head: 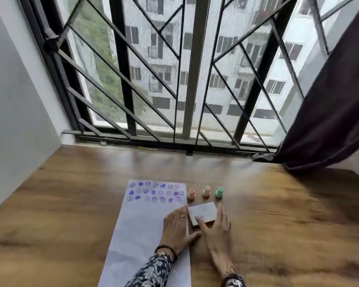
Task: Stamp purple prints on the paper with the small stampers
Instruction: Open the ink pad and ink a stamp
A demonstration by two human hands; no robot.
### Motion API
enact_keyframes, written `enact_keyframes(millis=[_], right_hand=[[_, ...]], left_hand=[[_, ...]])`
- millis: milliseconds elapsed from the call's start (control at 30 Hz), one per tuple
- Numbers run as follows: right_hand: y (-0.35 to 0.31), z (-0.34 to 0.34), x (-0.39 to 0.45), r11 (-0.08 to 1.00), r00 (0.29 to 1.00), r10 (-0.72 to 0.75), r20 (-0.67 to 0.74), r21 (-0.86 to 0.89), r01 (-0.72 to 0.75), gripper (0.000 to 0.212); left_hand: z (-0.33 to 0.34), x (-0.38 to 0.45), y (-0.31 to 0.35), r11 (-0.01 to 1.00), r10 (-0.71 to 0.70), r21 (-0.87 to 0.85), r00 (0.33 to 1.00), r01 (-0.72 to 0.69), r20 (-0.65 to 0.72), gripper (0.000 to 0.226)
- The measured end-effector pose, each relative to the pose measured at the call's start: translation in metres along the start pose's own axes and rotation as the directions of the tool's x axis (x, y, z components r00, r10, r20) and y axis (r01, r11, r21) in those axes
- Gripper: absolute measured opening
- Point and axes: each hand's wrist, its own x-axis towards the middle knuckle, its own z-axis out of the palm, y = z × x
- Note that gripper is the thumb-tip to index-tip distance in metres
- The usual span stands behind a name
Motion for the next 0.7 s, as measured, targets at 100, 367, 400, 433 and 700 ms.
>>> enact_keyframes(millis=[100, 367, 400, 433, 700], right_hand=[[0.0, 0.006, 0.004, 0.995, 0.997, 0.072, 0.015, 0.063, -0.073, 0.094], [-0.002, 0.015, 0.003, 0.983, 0.998, 0.006, -0.067, -0.182, -0.018, 0.09], [-0.002, 0.015, 0.003, 0.978, 0.997, -0.009, -0.071, -0.209, -0.006, 0.089], [-0.002, 0.014, 0.004, 0.968, 0.998, -0.018, -0.065, -0.249, 0.002, 0.089], [-0.003, -0.01, 0.005, 0.953, 0.997, -0.077, 0.019, -0.291, 0.08, 0.056]], left_hand=[[0.0, 0.004, 0.0, 0.998, -0.06, -0.031, 0.997, 0.058, -0.048, 0.084], [-0.001, 0.013, -0.002, 0.99, -0.133, -0.056, 0.991, 0.132, -0.012, 0.068], [-0.001, 0.013, -0.002, 0.989, -0.135, -0.059, 0.991, 0.134, -0.012, 0.066], [-0.001, 0.013, -0.002, 0.988, -0.14, -0.065, 0.99, 0.139, -0.015, 0.064], [0.0, 0.016, -0.004, 0.969, -0.174, -0.184, 0.984, 0.166, -0.028, 0.067]])
